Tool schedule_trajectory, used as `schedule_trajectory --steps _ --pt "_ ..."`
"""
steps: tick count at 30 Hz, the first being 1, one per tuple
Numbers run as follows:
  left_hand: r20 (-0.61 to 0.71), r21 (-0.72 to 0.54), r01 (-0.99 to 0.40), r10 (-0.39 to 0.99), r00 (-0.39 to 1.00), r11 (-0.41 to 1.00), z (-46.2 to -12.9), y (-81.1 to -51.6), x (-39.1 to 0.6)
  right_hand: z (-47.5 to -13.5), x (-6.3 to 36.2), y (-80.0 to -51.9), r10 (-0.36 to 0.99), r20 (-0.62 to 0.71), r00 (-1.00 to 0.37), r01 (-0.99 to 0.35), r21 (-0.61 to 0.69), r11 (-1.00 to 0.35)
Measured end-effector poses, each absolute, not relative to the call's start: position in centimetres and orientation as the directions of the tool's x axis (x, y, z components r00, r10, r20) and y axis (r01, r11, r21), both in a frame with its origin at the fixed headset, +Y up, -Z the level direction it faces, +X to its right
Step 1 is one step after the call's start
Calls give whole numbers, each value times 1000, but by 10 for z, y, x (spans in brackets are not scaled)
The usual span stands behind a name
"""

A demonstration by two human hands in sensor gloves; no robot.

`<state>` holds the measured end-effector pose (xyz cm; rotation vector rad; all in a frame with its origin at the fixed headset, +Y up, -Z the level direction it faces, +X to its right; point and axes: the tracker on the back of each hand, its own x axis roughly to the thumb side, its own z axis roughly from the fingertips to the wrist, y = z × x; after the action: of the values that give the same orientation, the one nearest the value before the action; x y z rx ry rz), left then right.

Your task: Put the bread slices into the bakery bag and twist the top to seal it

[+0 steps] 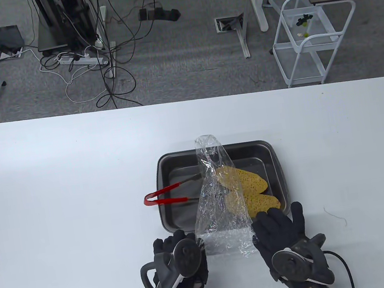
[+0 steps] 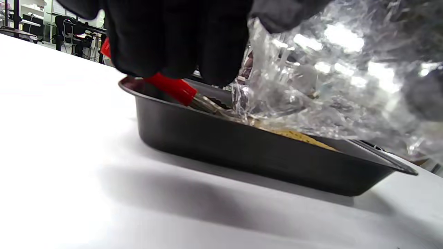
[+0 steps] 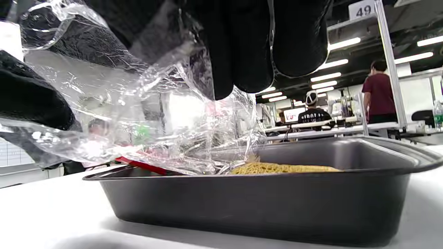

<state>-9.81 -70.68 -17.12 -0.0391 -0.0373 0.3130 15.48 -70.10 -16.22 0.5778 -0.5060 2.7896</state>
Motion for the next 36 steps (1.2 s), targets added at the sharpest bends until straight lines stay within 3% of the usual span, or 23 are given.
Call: schedule_trajectory --steps 4,6,8,11,13,16,18,20,22,25,30,32,34,36 --pt "163 141 -398 375 912 906 -159 -691 -96 -139 157 -678 113 426 -898 -353 -543 -762" --pt "263 277 -451 385 885 848 -149 -681 -95 -119 164 -664 98 421 -902 -400 -726 -559" --pt "351 420 -478 347 869 771 -137 -670 -95 -103 171 -653 79 436 -897 -426 -801 -421" --pt "388 478 -483 317 865 734 -130 -666 -96 -91 178 -647 55 457 -888 -448 -829 -335" --pt "370 465 -475 323 871 747 -132 -667 -96 -95 178 -650 50 456 -889 -441 -817 -371" --pt "232 342 -433 371 899 834 -148 -680 -97 -118 175 -664 90 427 -900 -403 -734 -547" --pt "58 176 -398 394 917 900 -161 -694 -102 -137 173 -676 139 354 -925 -341 -609 -716" --pt "-70 28 -439 440 895 898 -171 -711 -107 -154 168 -687 184 351 -918 -315 -364 -877" --pt "-131 -45 -425 417 900 904 -176 -719 -110 -157 163 -695 190 341 -921 -309 -337 -889" --pt "-73 -33 -447 444 893 894 -178 -719 -111 -151 156 -690 119 364 -924 -280 -430 -858" --pt "256 2 -645 623 739 765 -173 -708 -110 -137 169 -660 161 253 -954 -291 -655 -698" --pt "366 61 -630 570 736 774 -169 -703 -108 -140 180 -647 170 170 -971 -240 -698 -675" --pt "448 156 -540 428 785 827 -165 -699 -105 -147 192 -634 144 80 -986 -159 -693 -703" --pt "448 197 -472 349 823 859 -164 -698 -102 -153 202 -623 155 42 -987 -140 -700 -701"
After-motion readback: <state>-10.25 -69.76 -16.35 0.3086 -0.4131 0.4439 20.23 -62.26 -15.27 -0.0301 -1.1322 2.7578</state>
